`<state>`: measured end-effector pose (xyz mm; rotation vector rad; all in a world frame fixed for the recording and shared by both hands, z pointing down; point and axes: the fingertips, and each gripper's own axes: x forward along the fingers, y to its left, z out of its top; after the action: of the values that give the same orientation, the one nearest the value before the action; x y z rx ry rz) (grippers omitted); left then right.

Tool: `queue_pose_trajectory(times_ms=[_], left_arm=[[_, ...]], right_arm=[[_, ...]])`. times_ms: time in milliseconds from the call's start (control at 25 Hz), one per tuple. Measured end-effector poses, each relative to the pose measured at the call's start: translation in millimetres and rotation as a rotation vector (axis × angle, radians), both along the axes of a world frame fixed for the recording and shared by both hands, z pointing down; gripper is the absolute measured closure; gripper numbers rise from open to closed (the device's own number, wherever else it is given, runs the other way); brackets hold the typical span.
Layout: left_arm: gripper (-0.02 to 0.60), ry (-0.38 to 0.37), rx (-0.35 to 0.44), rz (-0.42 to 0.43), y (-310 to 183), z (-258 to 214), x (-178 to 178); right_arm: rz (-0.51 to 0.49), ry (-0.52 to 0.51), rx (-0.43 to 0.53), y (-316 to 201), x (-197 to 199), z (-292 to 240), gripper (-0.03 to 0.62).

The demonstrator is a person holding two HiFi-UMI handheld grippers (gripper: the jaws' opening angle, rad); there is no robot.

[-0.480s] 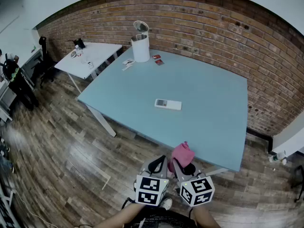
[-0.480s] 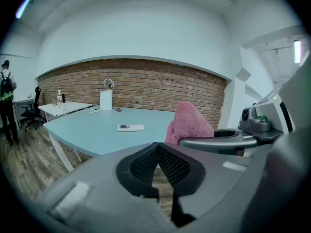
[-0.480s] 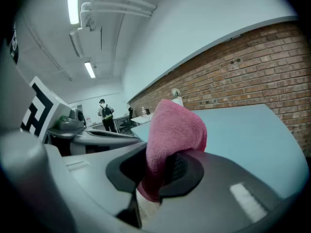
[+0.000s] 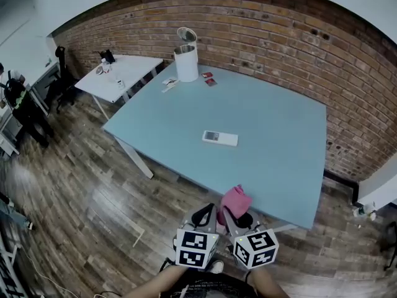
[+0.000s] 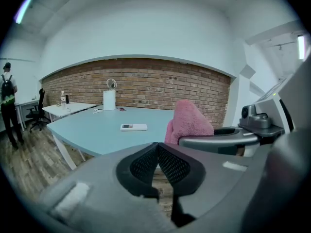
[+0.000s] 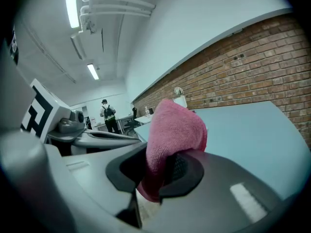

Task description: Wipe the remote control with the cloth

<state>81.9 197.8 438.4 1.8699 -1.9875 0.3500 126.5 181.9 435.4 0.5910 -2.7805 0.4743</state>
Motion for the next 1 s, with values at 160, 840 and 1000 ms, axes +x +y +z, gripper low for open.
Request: queue_pose_trajectory(times_ms=[160, 840, 1000], left_arm=[[0.580, 0.003, -0.006, -0.017, -7, 3, -7], [0.580, 0.035, -0.028, 0.009, -83, 26, -78], [0.580, 0.032, -0.031, 0.062, -113, 31, -103]], right_arm=[[-0.018, 0.004, -0.006, -7, -7, 3, 0.528], [0.002, 0.049, -0.026, -80, -71, 23, 0.528], [0.037, 0.071, -0.028, -109, -93, 24, 0.528]])
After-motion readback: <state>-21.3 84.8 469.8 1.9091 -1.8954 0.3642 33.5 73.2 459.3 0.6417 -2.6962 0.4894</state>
